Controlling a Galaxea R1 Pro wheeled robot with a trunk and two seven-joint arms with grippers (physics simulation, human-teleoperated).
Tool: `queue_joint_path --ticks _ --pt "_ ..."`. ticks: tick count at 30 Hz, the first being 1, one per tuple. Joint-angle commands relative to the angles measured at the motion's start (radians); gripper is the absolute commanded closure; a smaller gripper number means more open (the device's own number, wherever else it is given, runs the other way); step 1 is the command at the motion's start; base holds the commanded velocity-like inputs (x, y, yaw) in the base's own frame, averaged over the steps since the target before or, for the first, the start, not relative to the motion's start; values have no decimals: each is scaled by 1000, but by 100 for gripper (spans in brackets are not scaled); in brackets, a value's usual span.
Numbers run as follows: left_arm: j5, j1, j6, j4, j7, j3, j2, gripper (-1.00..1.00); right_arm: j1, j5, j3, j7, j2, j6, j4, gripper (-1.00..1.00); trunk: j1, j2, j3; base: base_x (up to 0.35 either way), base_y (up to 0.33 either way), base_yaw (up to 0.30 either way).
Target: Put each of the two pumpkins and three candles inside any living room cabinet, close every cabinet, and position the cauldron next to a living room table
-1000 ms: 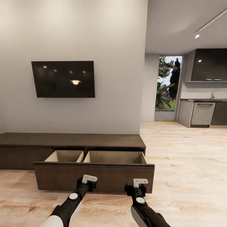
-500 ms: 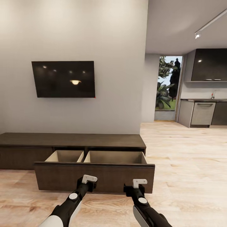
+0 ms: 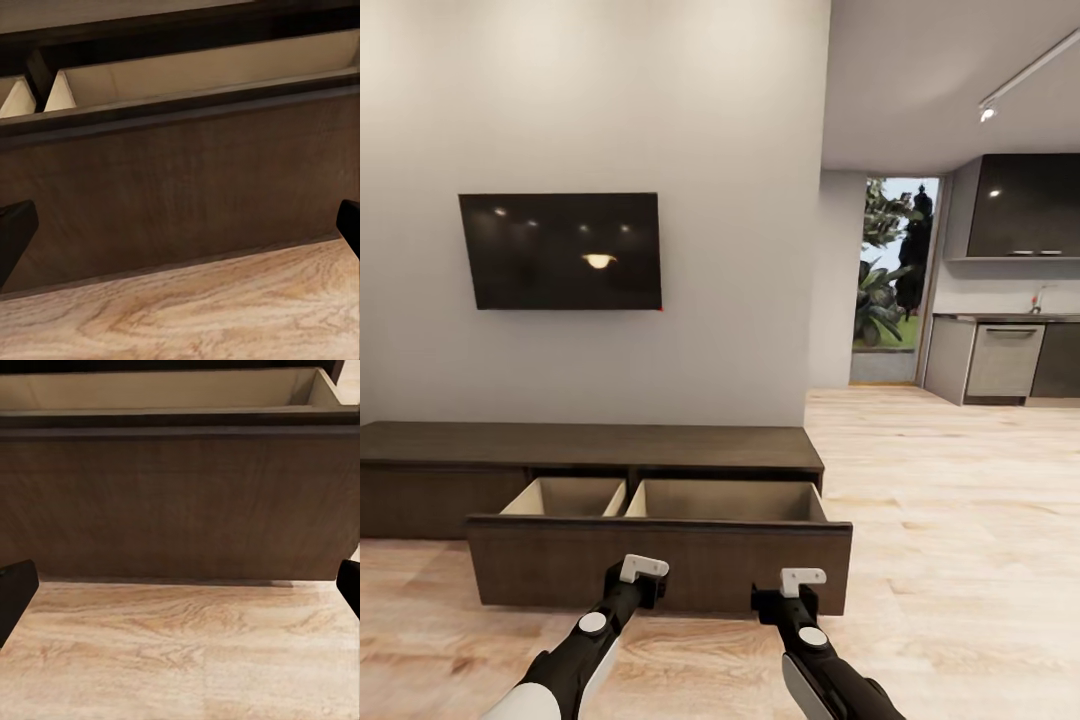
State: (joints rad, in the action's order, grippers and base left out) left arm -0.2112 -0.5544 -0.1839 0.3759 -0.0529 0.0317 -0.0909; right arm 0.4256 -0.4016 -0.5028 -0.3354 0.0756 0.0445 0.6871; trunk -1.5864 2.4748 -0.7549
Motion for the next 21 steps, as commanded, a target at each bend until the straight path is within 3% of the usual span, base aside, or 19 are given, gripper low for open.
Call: queue_joint_path --ticks 1,6,15,21 --pt "-8 -1 -3 0 -2 4 0 -100 1 -5 -6 -8 -1 5 2 -100 0 0 -1 213 0 0" --pt "-7 -1 -3 0 -2 4 0 -100 1 -4 -6 -8 -1 5 2 -100 0 0 -1 187 0 0" --pt "-4 -1 -2 0 0 4 -1 -100 1 -4 -6 -8 -2 5 -1 -100 0 0 -1 31 0 0" --pt "-4 0 -2 0 1 4 -1 -100 1 -5 -6 -8 -1 5 -3 -100 -15 26 -22 2 0 0"
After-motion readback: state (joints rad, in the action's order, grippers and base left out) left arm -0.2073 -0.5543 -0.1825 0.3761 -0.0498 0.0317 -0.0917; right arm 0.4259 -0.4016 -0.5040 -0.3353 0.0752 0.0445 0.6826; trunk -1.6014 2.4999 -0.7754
